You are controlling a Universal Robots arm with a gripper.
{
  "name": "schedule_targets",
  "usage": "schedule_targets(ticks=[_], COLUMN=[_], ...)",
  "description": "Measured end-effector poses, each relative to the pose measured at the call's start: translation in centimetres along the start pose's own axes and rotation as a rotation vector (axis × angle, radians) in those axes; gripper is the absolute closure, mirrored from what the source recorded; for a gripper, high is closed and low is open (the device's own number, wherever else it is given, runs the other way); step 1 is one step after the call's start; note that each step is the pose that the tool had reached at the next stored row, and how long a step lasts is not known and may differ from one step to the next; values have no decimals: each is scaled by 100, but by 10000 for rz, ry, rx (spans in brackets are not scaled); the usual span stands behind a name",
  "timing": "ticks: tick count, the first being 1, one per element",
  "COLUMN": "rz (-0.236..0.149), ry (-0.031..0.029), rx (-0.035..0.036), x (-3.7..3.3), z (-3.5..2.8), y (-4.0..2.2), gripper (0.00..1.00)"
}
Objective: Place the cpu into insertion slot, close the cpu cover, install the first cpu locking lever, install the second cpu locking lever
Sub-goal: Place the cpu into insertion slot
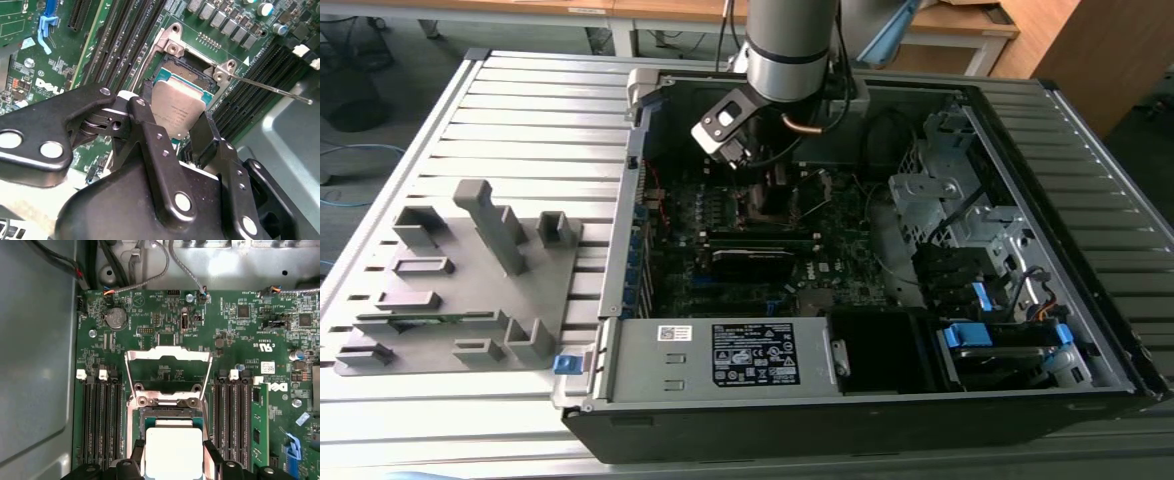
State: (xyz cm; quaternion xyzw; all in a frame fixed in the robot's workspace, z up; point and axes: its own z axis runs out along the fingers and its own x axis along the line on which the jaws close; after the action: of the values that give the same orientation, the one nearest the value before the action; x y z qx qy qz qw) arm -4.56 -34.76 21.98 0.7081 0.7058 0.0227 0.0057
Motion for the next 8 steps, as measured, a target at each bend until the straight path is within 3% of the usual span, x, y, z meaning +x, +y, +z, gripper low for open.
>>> schedule_targets(ticks=[4,8], rz=[-5,-4], ry=[0,12], rx=[1,3], x=[-2,-2], z=[64,76], y=[-3,-4], gripper=[46,46])
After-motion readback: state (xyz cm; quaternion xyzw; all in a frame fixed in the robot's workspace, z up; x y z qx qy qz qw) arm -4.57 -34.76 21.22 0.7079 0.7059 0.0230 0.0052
